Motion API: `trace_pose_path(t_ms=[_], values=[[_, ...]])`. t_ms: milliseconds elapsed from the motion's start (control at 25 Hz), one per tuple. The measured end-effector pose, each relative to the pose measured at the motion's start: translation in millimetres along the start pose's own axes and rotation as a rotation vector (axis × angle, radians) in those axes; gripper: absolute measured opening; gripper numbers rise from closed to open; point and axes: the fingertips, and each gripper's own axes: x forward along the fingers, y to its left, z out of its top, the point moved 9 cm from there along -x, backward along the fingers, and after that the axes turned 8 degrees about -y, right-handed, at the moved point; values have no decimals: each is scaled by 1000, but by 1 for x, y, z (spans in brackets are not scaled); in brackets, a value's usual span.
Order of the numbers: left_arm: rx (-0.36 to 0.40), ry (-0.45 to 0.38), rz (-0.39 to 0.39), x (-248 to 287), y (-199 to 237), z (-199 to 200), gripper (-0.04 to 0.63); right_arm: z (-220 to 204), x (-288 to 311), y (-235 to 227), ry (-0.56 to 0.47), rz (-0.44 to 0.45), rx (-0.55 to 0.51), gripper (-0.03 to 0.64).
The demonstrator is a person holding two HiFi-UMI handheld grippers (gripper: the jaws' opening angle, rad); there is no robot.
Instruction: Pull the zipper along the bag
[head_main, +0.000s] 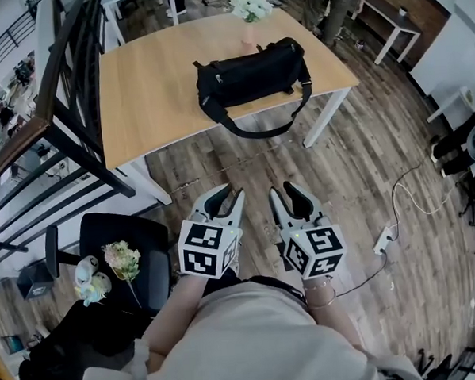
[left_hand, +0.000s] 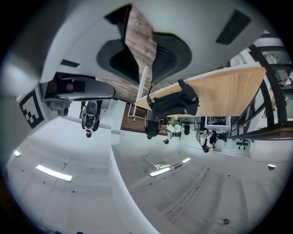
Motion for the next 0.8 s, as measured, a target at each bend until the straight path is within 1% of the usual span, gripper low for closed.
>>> trace_pose_path(t_ms=[240, 480, 600, 800], values=[[-12, 11, -16, 36, 47, 14, 92, 7, 47, -3, 16, -28, -5, 123], [-20, 21, -18, 55, 73, 18, 91, 4, 74, -4, 42, -28, 16, 123], [-27, 34, -11, 58, 81, 16, 91, 4, 84, -5, 47, -12, 23, 121], [-49, 43, 27, 65, 97, 18, 91, 6, 106, -6, 60, 33, 29, 106]])
